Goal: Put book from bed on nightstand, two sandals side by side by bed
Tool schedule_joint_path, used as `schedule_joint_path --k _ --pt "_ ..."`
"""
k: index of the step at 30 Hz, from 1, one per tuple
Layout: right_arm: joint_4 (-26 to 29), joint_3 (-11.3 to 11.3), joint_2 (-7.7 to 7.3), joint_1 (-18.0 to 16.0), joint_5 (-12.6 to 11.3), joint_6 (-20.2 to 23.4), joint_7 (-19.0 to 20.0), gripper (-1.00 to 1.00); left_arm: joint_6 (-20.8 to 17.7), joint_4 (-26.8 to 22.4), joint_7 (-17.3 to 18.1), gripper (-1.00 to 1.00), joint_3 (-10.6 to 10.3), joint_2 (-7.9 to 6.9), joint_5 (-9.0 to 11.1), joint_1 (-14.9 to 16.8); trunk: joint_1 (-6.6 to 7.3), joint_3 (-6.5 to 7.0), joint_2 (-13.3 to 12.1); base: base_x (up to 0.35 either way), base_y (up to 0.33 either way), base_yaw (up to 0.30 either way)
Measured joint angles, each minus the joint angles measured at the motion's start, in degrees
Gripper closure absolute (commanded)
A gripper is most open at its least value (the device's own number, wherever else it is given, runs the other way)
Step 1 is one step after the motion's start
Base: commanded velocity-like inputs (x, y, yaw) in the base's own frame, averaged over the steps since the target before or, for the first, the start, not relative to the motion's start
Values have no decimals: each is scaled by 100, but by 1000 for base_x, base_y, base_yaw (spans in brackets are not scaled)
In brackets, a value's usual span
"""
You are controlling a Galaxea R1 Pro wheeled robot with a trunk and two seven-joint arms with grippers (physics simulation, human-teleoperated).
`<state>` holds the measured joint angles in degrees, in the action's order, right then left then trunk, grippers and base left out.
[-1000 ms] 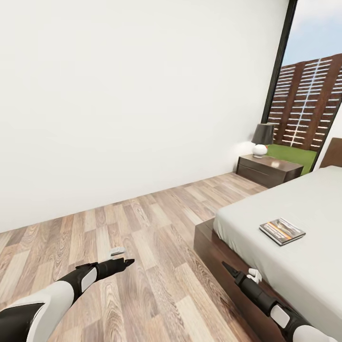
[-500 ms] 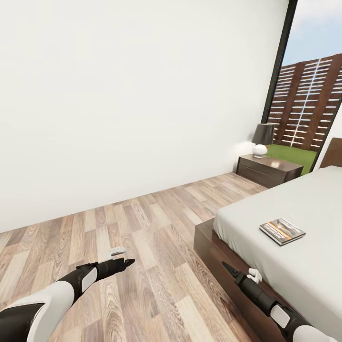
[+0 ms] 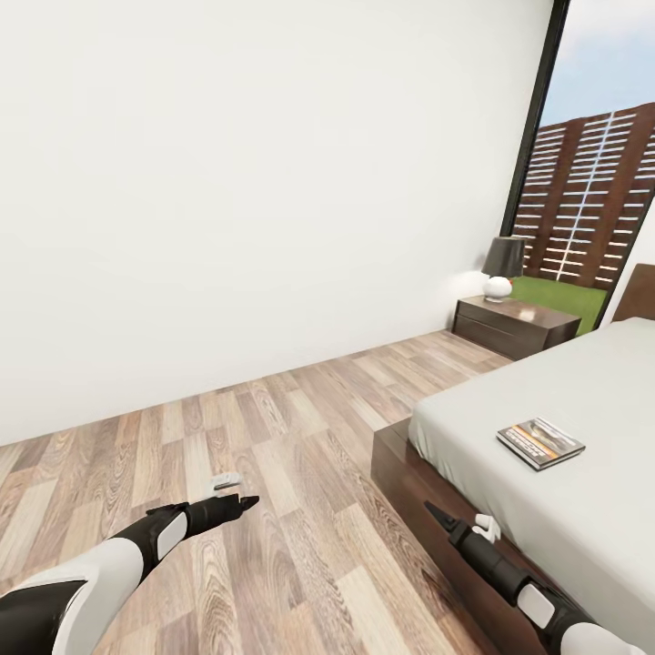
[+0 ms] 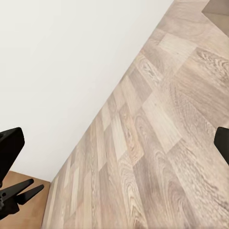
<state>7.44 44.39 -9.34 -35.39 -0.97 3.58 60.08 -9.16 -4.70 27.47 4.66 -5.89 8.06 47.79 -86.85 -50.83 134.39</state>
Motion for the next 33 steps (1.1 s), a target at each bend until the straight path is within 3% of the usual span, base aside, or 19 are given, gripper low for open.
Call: schedule_joint_path --k 13,19,22,26,33 --pt "45 -66 182 0 0 -14 -36 -100 0 0 22 -100 0 2 2 0 0 0 0 0 0 0" --pt "184 -394 371 5 73 -19 -154 -100 -2 0 15 -100 -2 24 4 0 0 0 0 0 0 0" --pt "587 -579 497 8 97 16 -446 -100 -1 0 1 -100 -1 48 2 0 0 0 0 0 0 0" --pt "1079 -697 824 -20 109 237 -840 -100 -4 0 -5 -100 0 62 1 0 0 0 0 0 0 0" --pt "1933 -876 1403 -283 90 1358 -1859 -100 -23 0 -10 -100 0 71 0 0 0 1 0 0 0 0"
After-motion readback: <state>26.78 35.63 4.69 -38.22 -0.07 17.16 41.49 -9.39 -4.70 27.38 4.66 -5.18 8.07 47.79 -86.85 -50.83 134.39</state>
